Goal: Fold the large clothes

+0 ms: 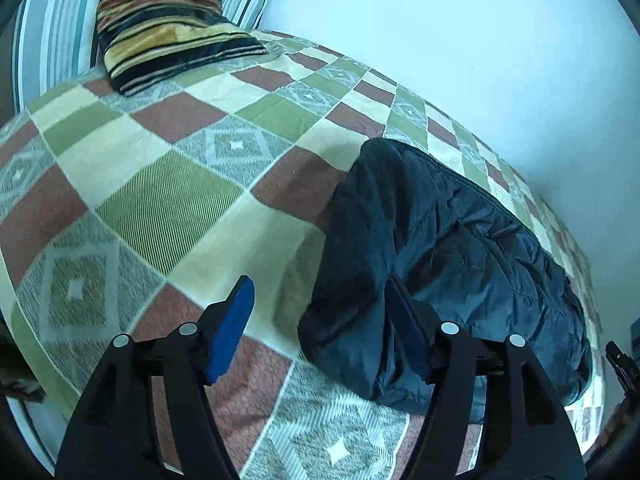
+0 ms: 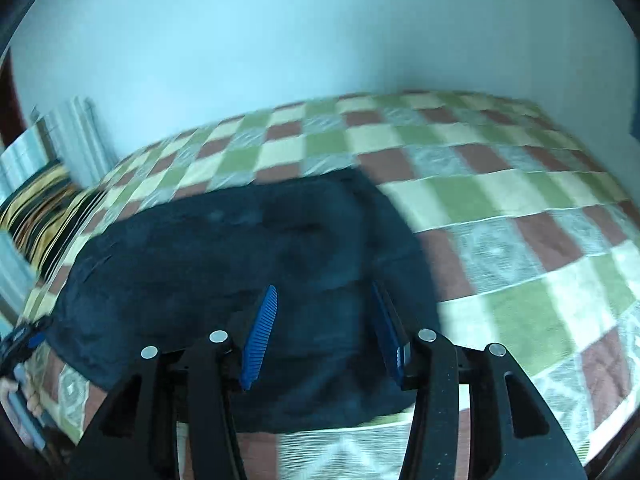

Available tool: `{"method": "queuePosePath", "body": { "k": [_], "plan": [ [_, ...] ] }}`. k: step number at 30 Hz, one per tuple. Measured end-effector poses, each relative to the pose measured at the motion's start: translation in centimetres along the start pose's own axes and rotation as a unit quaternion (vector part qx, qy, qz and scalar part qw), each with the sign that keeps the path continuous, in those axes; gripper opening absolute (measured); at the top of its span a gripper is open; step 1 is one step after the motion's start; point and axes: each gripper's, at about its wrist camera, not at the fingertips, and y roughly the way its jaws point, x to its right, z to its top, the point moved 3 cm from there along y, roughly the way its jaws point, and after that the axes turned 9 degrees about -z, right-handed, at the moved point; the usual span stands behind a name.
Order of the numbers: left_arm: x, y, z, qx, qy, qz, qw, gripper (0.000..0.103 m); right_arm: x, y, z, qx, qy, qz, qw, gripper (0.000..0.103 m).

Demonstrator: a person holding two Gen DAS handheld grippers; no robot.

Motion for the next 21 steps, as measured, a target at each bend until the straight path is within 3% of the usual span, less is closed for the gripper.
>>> {"method": "queuePosePath", "body": {
  "k": [4,10,21],
  "plan": [
    [0.9,1.0,1.6,-0.024,0.032,-0.012,0.9991,0.070,-3.2,2.3,0.4,-0.030,-0.028,0.032,0.999,0.048],
    [0.8,2.8,3.5,-0.044,0.049,-0.018,0.9977,0.071,-7.2,4.3,2.5,-0.028,-0.049,0.049,0.997,0.048],
    [0.4,6.7,4.4,-0.094,0.060,-0.037,0.9931,0.071,-10.4,9.6,-0.6,-0.077,-0.085,0.011,0.993,0.049]
  ]
}}
